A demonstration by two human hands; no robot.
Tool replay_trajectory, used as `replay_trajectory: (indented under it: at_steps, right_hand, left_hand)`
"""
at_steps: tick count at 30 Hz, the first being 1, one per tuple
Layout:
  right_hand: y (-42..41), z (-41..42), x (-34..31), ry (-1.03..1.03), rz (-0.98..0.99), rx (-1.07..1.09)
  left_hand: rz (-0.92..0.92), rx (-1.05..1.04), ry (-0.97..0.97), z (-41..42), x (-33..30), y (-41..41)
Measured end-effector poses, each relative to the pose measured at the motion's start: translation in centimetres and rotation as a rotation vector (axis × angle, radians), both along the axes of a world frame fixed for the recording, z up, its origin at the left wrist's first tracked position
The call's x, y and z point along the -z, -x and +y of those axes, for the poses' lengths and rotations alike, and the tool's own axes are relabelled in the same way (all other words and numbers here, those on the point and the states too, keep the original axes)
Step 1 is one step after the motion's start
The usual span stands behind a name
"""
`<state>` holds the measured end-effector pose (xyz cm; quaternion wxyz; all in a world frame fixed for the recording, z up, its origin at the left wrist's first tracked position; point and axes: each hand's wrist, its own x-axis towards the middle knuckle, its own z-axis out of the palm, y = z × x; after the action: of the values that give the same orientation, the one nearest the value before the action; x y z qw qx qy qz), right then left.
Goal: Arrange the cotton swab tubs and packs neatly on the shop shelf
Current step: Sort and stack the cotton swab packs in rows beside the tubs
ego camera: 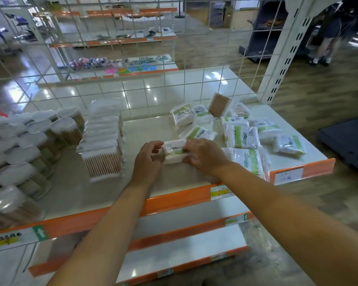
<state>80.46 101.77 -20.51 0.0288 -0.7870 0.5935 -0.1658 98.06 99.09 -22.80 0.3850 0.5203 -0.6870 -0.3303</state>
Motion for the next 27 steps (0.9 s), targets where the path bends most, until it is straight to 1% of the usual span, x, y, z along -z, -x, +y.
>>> replay_trajectory:
  at_steps: [2, 5, 10, 12, 15, 18, 21, 27]
  right_hand:
    - [-0.1, 0.0, -0.2, 0.031, -0.144, 0.044]
    - [-0.3, 0.0, -0.9, 0.022, -0.360, 0.127]
    - [-0.5, -0.2, -2.8, 0.024, -0.593, 0.217]
    - [-0.6, -0.3, -3.4, 0.019, -0.675, 0.216]
    - [-1.0, -0.1, -4.1, 0.010, -0.784, 0.200]
    - [-1.5, 0.0, -4.3, 0.054, -0.860, 0.215]
    - [-2.1, -0.1, -3.8, 0.033, -0.903, 0.237]
    - [-3.6, -0.4, -2.0, -0.071, -0.900, 0.245]
  left_hand:
    - [-0.010, 0.030, 0.010, -0.2, 0.1, -0.2]
    - [-0.006, 0.074, 0.052, -0.3, 0.0, -0.5]
    - [0.021, 0.104, 0.097, -0.1, -1.3, -0.2]
    - [0.074, 0.123, 0.116, 0.1, -2.0, -0.2]
    - [0.184, 0.129, 0.077, 0.6, -3.4, -0.4]
    - [0.204, 0.110, 0.052, 0.9, -4.6, -1.3]
    - [0.227, 0.095, 0.007, 1.5, -5.0, -3.2]
    - [0.208, -0.121, -0.021, 2.4, -4.8, -8.9]
